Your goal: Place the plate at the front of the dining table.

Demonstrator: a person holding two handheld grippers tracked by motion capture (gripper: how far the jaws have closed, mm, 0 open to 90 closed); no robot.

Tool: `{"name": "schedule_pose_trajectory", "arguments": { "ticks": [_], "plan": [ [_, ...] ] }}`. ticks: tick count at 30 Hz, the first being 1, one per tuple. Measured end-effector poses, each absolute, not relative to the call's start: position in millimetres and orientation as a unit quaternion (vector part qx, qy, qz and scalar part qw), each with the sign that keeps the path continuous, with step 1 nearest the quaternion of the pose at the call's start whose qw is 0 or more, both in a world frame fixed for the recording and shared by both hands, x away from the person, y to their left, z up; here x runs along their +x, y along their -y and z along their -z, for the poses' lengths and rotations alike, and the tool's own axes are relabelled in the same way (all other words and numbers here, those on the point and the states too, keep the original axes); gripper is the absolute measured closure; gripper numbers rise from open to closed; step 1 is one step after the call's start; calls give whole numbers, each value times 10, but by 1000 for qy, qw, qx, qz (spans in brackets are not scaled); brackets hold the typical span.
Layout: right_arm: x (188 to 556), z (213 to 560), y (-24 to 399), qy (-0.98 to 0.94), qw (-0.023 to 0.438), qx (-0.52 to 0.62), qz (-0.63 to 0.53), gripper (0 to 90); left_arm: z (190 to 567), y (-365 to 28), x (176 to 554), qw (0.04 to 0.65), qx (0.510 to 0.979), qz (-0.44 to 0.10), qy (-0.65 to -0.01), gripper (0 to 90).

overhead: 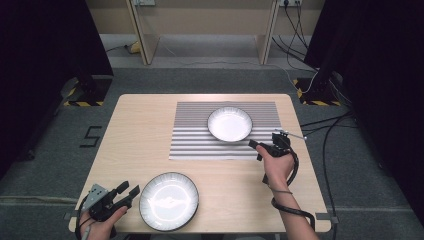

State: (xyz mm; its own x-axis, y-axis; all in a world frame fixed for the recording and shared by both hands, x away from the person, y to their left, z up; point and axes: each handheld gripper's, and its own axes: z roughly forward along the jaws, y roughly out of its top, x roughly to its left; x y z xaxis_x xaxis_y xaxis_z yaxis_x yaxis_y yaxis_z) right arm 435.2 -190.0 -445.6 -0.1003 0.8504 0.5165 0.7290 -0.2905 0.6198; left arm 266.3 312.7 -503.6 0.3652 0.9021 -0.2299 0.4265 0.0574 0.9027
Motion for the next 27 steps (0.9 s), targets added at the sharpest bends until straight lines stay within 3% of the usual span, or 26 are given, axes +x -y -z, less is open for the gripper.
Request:
{"name": "schedule_pose_trajectory", "arguments": {
  "ticks": [27],
  "plan": [
    [4018, 4503, 2094, -595, 70, 666, -445, 469, 5034, -3125, 2665, 513, 648, -232, -512, 474]
  ]
}}
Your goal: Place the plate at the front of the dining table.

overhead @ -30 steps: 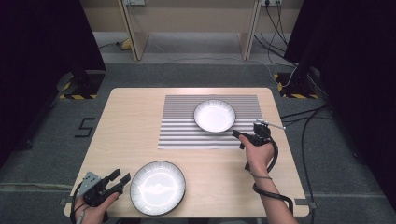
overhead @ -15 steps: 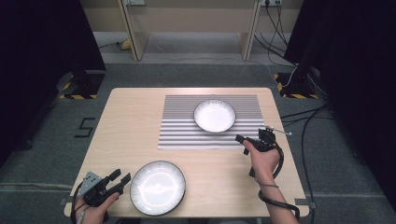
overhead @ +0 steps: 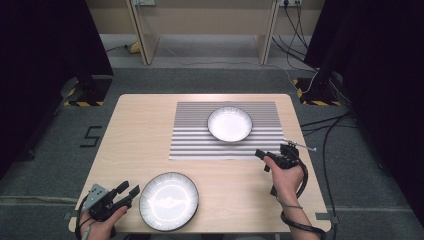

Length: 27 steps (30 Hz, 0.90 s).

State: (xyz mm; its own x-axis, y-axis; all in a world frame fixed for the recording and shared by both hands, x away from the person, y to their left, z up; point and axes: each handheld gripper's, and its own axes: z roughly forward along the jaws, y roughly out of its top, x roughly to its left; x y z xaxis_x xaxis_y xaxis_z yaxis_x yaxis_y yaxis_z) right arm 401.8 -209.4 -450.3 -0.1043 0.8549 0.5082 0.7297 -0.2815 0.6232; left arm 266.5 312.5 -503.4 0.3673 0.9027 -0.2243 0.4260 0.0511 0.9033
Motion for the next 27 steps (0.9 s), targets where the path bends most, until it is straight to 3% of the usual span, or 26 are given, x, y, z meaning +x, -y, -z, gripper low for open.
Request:
{"name": "schedule_pose_trajectory", "arguments": {
  "ticks": [27],
  "plan": [
    [3633, 4528, 2281, -598, 94, 658, -447, 469, 5031, -3127, 2658, 514, 646, -234, -514, 474]
  ]
}}
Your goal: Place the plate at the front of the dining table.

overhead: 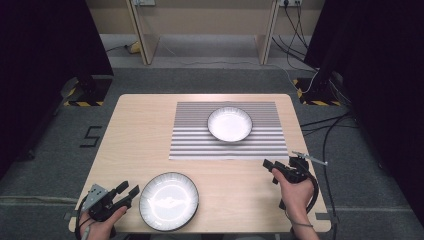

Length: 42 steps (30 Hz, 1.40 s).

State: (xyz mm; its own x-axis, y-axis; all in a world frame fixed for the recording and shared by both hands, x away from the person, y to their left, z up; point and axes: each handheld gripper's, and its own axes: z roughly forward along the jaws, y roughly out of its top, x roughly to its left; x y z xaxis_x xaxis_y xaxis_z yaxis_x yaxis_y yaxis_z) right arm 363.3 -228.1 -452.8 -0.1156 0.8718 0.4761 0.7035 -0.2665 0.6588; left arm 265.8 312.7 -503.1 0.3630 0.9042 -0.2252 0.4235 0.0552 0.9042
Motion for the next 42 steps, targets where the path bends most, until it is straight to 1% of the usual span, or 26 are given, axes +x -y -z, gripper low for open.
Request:
{"name": "schedule_pose_trajectory", "arguments": {
  "ticks": [14, 22, 25, 27, 30, 31, 42],
  "plan": [
    [3476, 4518, 2388, -597, 104, 657, -449, 468, 5029, -3121, 2656, 513, 648, -234, -513, 474],
    [3369, 4574, 2498, -588, 107, 664, -450, 468, 5033, -3114, 2656, 513, 648, -233, -512, 474],
    [3339, 4596, 2530, -586, 99, 664, -453, 467, 5032, -3114, 2654, 513, 648, -234, -512, 474],
    [3311, 4610, 2553, -587, 105, 665, -450, 467, 5034, -3112, 2654, 513, 648, -233, -513, 474],
    [3291, 4622, 2566, -583, 101, 668, -451, 466, 5035, -3111, 2654, 513, 648, -233, -513, 474],
    [3272, 4638, 2586, -585, 108, 666, -449, 466, 5033, -3115, 2655, 513, 648, -234, -513, 474],
    [3178, 4706, 2649, -583, 113, 669, -448, 465, 5038, -3107, 2654, 513, 647, -233, -514, 474]
  ]
}}
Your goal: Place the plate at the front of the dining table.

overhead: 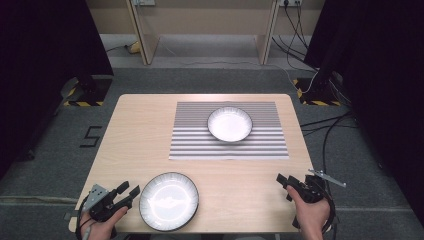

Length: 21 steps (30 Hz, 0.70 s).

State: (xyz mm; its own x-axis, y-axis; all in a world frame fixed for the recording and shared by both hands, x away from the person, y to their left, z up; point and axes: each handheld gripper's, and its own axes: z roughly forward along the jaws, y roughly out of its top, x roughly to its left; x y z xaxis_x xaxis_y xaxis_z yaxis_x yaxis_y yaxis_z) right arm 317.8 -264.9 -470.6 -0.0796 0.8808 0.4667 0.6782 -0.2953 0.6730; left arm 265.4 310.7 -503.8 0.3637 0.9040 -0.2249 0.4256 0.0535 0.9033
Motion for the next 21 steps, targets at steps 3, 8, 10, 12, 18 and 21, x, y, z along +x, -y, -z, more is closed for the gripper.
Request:
{"name": "schedule_pose_trajectory", "arguments": {
  "ticks": [3, 8, 10, 12, 18, 21],
  "plan": [
    [3155, 4742, 2677, -581, 108, 671, -448, 464, 5037, -3101, 2651, 512, 648, -233, -513, 474],
    [3098, 4802, 2737, -584, 118, 671, -441, 465, 5041, -3099, 2651, 512, 648, -233, -513, 474],
    [3060, 4849, 2785, -578, 118, 676, -443, 464, 5040, -3097, 2650, 512, 648, -232, -514, 474],
    [3050, 4866, 2800, -577, 119, 677, -441, 464, 5042, -3094, 2652, 512, 649, -233, -512, 474],
    [3047, 4861, 2855, -567, 123, 682, -445, 462, 5042, -3084, 2650, 513, 649, -232, -512, 473],
    [3127, 4782, 2817, -567, 125, 677, -453, 459, 5033, -3087, 2654, 515, 647, -234, -512, 470]
  ]
}}
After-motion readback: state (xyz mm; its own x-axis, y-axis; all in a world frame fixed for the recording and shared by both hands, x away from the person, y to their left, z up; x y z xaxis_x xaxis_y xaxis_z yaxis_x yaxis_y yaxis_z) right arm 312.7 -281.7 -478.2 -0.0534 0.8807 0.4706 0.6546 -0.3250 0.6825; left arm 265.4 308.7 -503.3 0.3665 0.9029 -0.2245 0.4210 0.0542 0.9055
